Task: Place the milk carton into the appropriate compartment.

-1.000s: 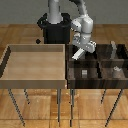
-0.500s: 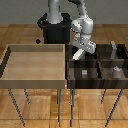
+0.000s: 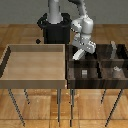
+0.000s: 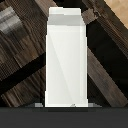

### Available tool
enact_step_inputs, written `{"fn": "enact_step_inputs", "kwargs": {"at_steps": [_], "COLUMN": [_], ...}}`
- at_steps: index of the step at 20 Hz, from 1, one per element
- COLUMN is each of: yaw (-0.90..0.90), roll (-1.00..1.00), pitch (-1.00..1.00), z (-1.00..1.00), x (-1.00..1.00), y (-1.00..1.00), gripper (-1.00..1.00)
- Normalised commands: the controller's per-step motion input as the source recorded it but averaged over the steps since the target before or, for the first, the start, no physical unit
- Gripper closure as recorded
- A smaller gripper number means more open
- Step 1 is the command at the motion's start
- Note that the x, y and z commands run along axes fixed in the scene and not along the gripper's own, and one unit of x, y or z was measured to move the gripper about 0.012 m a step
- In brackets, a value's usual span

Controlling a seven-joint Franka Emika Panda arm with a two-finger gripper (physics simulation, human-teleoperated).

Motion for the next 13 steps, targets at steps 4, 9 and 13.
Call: {"fn": "enact_step_inputs", "kwargs": {"at_steps": [4, 9, 13], "yaw": [0.0, 0.0, 0.0], "roll": [0.0, 0.0, 0.0], "pitch": [0.0, 0.0, 0.0], "z": [0.0, 0.0, 0.0], "x": [0.0, 0.0, 0.0], "y": [0.0, 0.0, 0.0], "gripper": [-1.0, -1.0, -1.0]}}
